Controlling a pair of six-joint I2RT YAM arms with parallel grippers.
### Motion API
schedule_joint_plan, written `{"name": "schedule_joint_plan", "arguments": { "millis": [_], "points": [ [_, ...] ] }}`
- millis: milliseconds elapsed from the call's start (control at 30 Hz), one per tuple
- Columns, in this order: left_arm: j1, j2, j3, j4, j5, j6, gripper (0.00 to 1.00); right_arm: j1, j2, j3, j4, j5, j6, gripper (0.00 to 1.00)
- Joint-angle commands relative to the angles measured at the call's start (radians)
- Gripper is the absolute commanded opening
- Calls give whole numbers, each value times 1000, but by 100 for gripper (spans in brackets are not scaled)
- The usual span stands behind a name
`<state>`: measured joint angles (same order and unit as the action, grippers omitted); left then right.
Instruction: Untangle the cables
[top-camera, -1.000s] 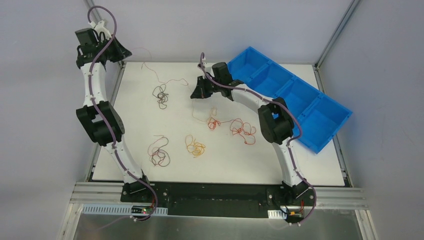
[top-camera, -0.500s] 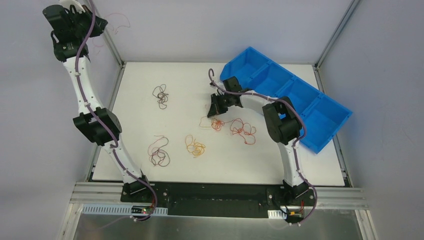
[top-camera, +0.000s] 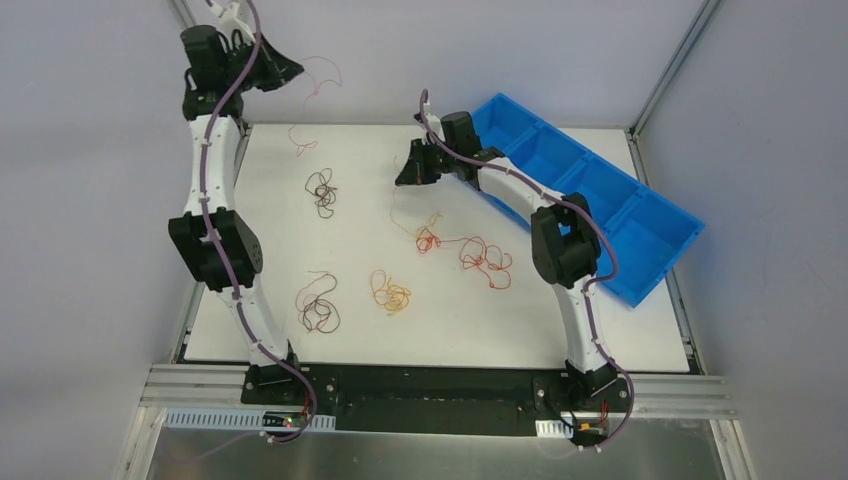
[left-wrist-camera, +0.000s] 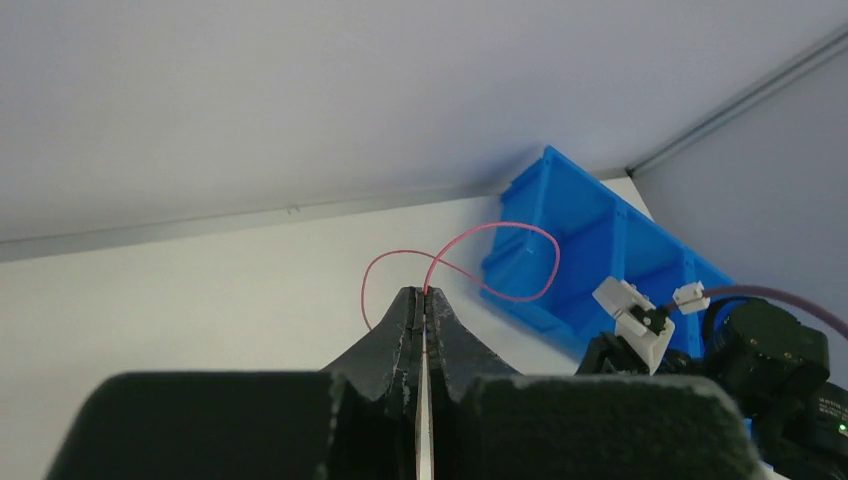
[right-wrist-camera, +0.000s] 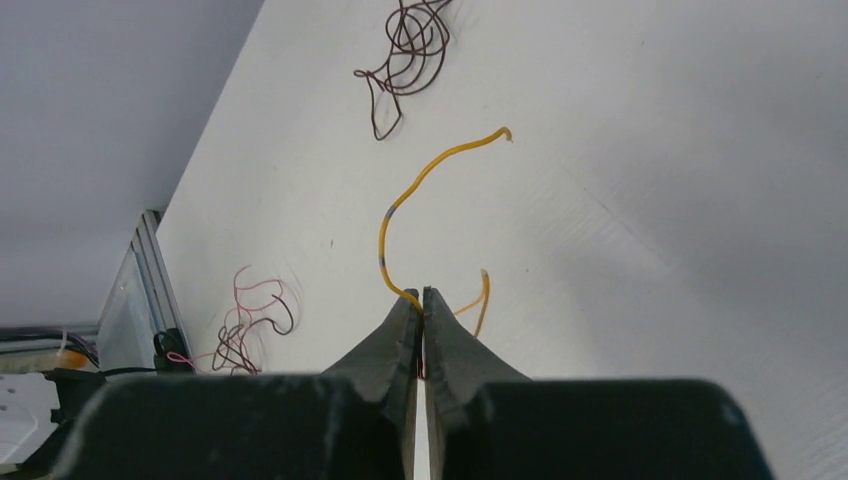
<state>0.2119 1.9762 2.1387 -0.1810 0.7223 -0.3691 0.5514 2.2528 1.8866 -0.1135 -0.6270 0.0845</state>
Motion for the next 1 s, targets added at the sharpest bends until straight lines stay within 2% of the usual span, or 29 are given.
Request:
{"name": "schedule_joint_plan", "arguments": {
  "millis": [0, 67, 167, 267, 433, 500, 600, 667, 733, 800, 967],
  "points": [
    [-105, -44, -97, 78, 52, 2, 0, -15, -13, 33, 16, 12, 41, 10],
    [-149, -34, -133, 88, 33, 45, 0, -31, -45, -3, -1, 12, 30, 16],
    [-188, 5, -162, 99, 2, 70, 0, -61, -120, -86, -38, 13, 16, 39],
    [-203, 54, -183, 122, -21, 73, 0, -99, -217, -201, -96, 19, -15, 51],
    [-221, 133, -190, 137, -29, 74, 0, -162, -380, -367, -265, 30, -144, 62],
    [-244, 160, -191, 122, -19, 91, 1, -185, -432, -420, -349, 35, -210, 63],
    [-254, 172, -183, 54, 30, 129, 38, -213, -498, -477, -479, 48, -331, 63],
    [-263, 130, -237, 31, 77, 180, 53, -228, -531, -509, -570, 63, -408, 63],
    [-283, 45, -333, 26, 164, 257, 59, -237, -547, -536, -639, 79, -440, 62],
    [-324, -38, -451, 9, 238, 373, 61, -241, -556, -559, -671, 112, -448, 62],
    [-468, -146, -643, -73, 289, 655, 63, -257, -558, -612, -683, 215, -428, 62]
  ]
}}
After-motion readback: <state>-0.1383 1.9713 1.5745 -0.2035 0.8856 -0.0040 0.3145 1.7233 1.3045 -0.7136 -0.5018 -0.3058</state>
